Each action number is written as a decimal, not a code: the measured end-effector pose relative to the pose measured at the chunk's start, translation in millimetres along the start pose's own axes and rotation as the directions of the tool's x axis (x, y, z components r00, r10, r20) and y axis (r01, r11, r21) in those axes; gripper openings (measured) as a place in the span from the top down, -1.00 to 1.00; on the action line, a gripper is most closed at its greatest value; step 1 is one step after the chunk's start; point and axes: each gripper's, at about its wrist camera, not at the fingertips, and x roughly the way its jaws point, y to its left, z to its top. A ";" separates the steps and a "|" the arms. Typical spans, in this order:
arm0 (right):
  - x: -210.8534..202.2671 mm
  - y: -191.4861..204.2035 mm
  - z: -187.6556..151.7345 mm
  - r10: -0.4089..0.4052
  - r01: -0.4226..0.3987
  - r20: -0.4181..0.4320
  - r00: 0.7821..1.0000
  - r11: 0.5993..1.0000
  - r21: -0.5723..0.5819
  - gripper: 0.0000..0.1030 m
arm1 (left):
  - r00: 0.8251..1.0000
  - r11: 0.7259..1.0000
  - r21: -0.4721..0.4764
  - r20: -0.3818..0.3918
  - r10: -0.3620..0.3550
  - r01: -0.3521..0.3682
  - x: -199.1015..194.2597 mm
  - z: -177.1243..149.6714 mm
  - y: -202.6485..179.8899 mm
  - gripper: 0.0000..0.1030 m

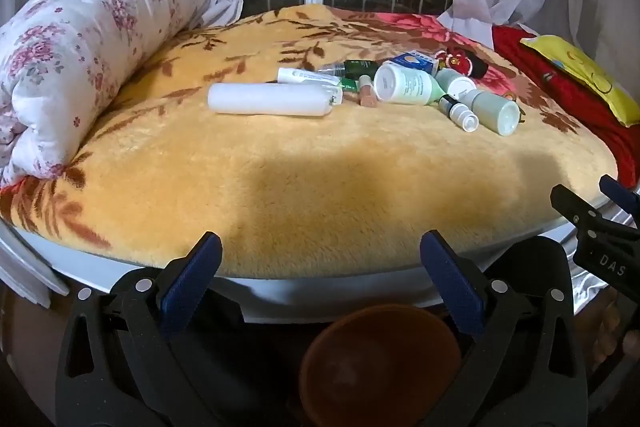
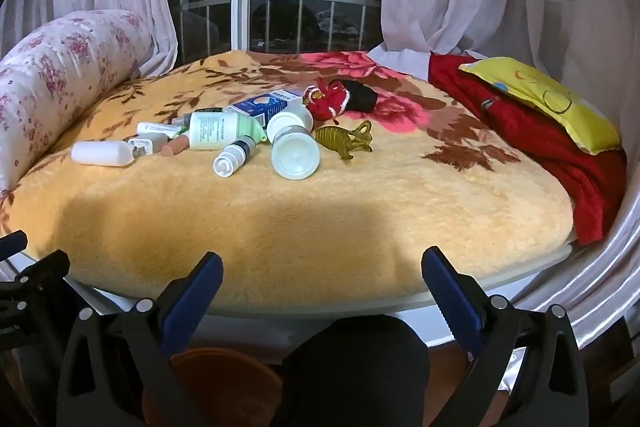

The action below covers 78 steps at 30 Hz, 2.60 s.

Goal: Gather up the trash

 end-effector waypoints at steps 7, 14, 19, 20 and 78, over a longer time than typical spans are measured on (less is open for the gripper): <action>5.2 0.1 11.0 0.015 -0.015 -0.004 1.000 1.000 0.011 -0.90 | 1.000 1.000 -0.008 -0.010 -0.008 0.007 5.8 3.7 1.5 -0.89; 8.4 5.4 13.6 0.025 -0.025 -0.016 1.000 1.000 0.009 -0.90 | 1.000 1.000 -0.024 -0.014 -0.012 0.012 4.7 4.1 4.7 -0.89; 7.5 7.7 13.6 0.030 -0.030 -0.019 0.999 1.000 0.006 -0.90 | 1.000 0.999 -0.033 -0.011 -0.014 0.013 1.7 3.1 5.5 -0.89; 5.9 7.6 13.1 0.031 -0.031 -0.007 0.999 1.000 0.004 -0.90 | 1.000 1.000 -0.030 -0.006 -0.005 0.005 1.4 2.6 5.1 -0.89; 16.3 9.0 15.2 0.040 -0.040 -0.026 0.999 0.999 0.014 -0.90 | 0.999 0.999 -0.035 -0.034 -0.007 0.006 5.2 1.0 13.0 -0.89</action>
